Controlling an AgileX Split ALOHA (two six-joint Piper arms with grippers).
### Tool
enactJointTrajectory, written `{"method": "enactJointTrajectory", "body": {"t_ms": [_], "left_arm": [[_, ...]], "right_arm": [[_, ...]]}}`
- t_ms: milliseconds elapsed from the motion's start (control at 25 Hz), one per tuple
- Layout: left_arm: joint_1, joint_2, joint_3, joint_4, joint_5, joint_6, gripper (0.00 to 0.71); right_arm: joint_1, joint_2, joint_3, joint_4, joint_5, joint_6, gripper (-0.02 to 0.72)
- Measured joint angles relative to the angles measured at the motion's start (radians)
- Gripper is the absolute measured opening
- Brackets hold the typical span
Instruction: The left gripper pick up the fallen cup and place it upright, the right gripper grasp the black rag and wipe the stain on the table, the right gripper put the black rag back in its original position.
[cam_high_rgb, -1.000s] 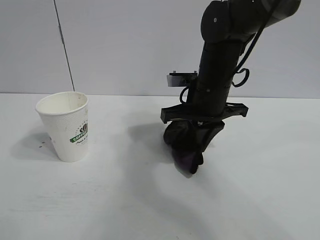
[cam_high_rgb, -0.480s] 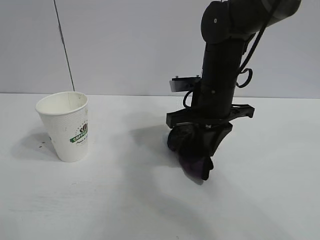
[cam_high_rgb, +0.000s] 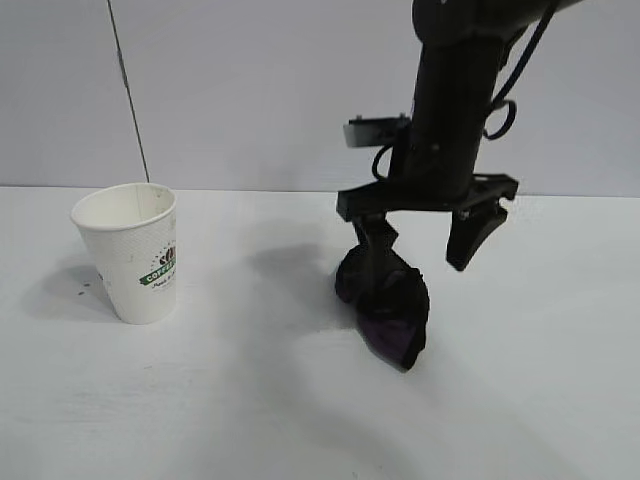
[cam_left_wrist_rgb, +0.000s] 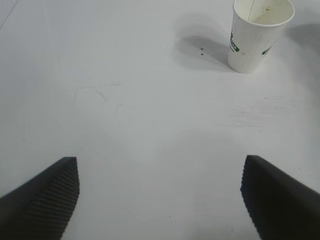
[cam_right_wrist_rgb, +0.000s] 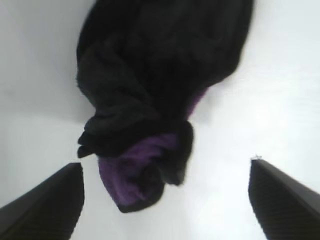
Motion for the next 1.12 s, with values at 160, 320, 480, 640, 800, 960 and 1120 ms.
{"method": "enactJointTrajectory", "body": {"t_ms": [160,320,480,640,800,960,1120], "left_arm": [[0.000,0.000,0.000,0.000,0.000,0.000,0.632],[0.000,0.000,0.000,0.000,0.000,0.000,0.632],[0.000,0.000,0.000,0.000,-0.001,0.000,0.632],[0.000,0.000,0.000,0.000,-0.001,0.000,0.632],[0.000,0.000,0.000,0.000,-0.001,0.000,0.632],[0.000,0.000,0.000,0.000,-0.001,0.000,0.632],[0.000,0.000,0.000,0.000,-0.001,0.000,0.632]], "right_arm": [[-0.009,-0.087,0.000,-0.243,0.078,0.125,0.622],[-0.076,-0.175,0.000,-0.328,0.157,0.168,0.622],[-0.178,-0.320,0.001,-0.340,0.178,0.169,0.622],[-0.280,-0.511,0.001,-0.343,0.189,0.147,0.622],[-0.366,-0.740,0.001,-0.360,0.207,0.140,0.622],[-0.376,-0.998,0.001,-0.344,0.220,0.125,0.622],[-0.376,-1.253,0.000,-0.232,0.232,0.099,0.622]]}}
